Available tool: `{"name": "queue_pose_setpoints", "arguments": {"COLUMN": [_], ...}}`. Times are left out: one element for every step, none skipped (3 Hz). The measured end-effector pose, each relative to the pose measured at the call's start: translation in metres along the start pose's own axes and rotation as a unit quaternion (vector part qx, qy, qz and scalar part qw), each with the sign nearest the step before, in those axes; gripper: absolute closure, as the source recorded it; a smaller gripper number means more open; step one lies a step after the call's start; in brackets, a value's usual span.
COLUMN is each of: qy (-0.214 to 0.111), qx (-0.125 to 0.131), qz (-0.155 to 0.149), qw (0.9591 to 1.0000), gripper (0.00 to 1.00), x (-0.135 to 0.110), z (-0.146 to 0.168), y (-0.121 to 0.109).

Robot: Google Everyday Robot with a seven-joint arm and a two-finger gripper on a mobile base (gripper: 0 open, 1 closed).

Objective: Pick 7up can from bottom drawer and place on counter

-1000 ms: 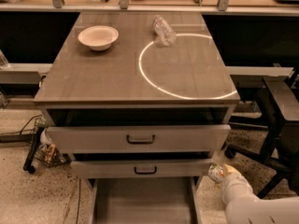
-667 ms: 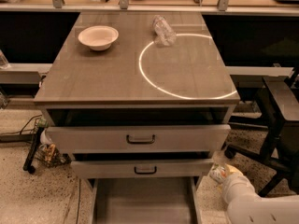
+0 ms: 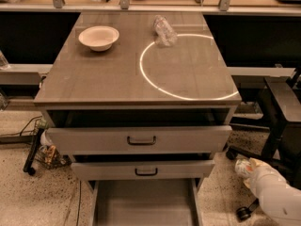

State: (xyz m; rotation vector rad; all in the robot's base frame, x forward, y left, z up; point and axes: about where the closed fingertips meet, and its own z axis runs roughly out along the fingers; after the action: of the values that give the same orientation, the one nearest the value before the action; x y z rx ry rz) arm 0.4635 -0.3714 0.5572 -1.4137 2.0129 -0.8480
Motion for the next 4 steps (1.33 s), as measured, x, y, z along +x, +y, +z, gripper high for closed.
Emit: {"name": "queue_pose_setpoints", "arguments": {"qy": [0.019, 0.015, -0.004, -0.044], "qx": [0.002, 0.025, 0.069, 0.135], "qz": [-0.009, -0.004, 0.009, 0.033], "qw": [0.9998, 0.9996, 0.9976, 0.9894], "gripper": [1.00, 1.00, 1.00, 1.00], "x": [0.036, 0.044, 0.038, 0.016], "z": [-0.025, -0.048, -0.075, -0.102], "y": [-0.027, -0.052, -0.088, -0.136]}}
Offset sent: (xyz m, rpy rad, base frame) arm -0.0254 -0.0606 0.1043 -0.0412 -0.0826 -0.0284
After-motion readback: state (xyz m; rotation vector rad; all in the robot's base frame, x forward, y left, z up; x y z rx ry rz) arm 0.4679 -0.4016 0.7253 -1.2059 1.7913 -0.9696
